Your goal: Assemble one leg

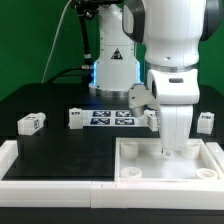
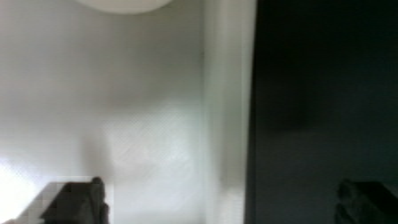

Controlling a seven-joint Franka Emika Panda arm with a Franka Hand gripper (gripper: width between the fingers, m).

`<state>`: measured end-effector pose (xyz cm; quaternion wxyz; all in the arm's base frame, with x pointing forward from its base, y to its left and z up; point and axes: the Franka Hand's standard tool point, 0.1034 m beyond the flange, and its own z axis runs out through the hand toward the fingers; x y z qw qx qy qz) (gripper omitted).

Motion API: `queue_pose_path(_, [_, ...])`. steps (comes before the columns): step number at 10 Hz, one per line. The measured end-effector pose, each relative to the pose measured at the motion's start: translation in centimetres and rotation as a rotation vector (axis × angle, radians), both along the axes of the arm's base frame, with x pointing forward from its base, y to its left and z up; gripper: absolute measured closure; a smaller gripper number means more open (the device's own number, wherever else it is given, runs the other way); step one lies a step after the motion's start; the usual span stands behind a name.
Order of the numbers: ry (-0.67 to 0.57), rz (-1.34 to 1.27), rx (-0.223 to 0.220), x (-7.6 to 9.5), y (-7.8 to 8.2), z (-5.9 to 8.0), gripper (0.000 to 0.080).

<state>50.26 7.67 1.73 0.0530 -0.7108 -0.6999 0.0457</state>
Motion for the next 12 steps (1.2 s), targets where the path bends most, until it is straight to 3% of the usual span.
queue_pose_path(4, [-0.017,-0.079,-0.029,-1.7,2.9,3.1,0.0150])
queue_pose_path(6, [-0.033,-0.142,-0.047,-1.4,3.6,5.0,0.0150])
queue_pose_path(10, [-0.025,-0.367,-0.072,-1.6,3.5,4.6,0.0150])
queue_pose_path(12, [-0.033,-0.772,-0.099,-3.1,4.4,4.5,0.0150])
